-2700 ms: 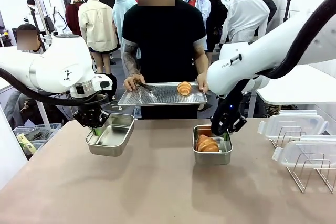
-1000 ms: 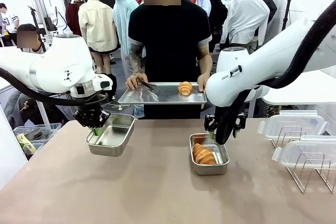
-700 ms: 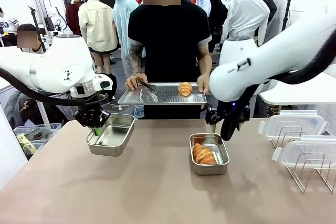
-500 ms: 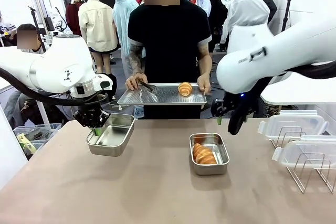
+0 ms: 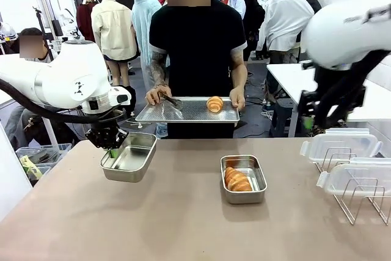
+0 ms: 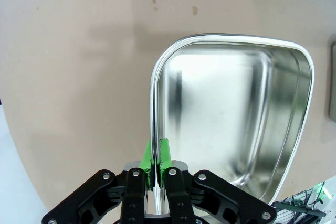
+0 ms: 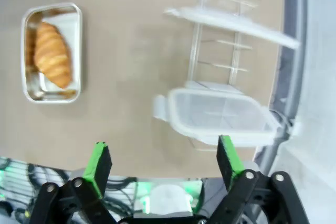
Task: Place the bread in airtight containers.
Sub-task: Once an object is inside an Airtight Container , place the container in the center of the table.
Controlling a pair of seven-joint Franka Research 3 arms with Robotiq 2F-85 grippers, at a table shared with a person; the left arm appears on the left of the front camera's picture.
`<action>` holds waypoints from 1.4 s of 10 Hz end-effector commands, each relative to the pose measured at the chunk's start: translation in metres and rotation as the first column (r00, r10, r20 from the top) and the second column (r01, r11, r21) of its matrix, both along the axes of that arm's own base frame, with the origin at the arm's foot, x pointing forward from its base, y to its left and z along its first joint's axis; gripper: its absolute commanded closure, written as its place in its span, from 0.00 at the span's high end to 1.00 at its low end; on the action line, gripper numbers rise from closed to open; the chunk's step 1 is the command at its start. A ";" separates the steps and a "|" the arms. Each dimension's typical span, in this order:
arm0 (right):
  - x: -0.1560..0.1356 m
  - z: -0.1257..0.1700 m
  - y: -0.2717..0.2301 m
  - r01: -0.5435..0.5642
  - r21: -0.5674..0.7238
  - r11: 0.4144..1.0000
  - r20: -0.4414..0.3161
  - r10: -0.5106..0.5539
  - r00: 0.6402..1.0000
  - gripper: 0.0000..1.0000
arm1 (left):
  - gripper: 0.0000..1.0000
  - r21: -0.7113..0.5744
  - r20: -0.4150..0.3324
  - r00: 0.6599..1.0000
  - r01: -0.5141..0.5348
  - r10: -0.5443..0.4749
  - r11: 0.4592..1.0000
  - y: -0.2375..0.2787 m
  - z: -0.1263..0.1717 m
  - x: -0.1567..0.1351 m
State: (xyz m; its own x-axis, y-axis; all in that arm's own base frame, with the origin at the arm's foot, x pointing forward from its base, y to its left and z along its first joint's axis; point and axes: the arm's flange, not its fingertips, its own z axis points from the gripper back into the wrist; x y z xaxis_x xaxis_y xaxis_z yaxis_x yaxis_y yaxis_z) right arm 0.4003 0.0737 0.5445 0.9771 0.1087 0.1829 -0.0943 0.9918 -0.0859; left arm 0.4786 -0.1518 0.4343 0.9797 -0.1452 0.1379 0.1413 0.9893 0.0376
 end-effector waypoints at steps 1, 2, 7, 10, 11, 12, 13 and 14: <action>-0.017 0.001 -0.045 -0.049 0.023 0.999 -0.012 0.049 0.999 1.00 | 0.00 0.012 0.005 1.000 0.005 -0.005 1.000 0.001 0.004 0.000; -0.028 0.000 -0.064 -0.054 -0.019 0.998 -0.014 0.053 0.998 1.00 | 0.00 0.012 0.005 1.000 0.005 -0.005 1.000 0.001 0.004 0.000; -0.023 0.008 -0.072 -0.054 -0.003 0.999 -0.019 0.054 0.998 1.00 | 0.00 0.012 0.005 1.000 0.005 -0.005 1.000 0.001 0.004 0.000; -0.023 0.008 -0.072 -0.054 -0.003 0.999 -0.019 0.054 0.998 1.00 | 0.00 0.012 0.005 1.000 0.005 -0.005 1.000 0.001 0.004 0.000; -0.023 0.008 -0.072 -0.054 -0.003 0.999 -0.019 0.054 0.998 1.00 | 0.00 0.012 0.005 1.000 0.005 -0.005 1.000 0.001 0.004 0.000; -0.023 0.008 -0.072 -0.054 -0.003 0.999 -0.019 0.054 0.998 1.00 | 0.00 0.012 0.005 1.000 0.005 -0.005 1.000 0.001 0.004 0.000; -0.023 0.008 -0.072 -0.054 -0.003 0.999 -0.019 0.054 0.998 1.00 | 0.00 0.012 0.005 1.000 0.005 -0.005 1.000 0.001 0.004 0.000; -0.023 0.008 -0.072 -0.054 -0.003 0.999 -0.019 0.054 0.998 1.00 | 0.00 0.012 0.005 1.000 0.005 -0.005 1.000 0.001 0.004 0.000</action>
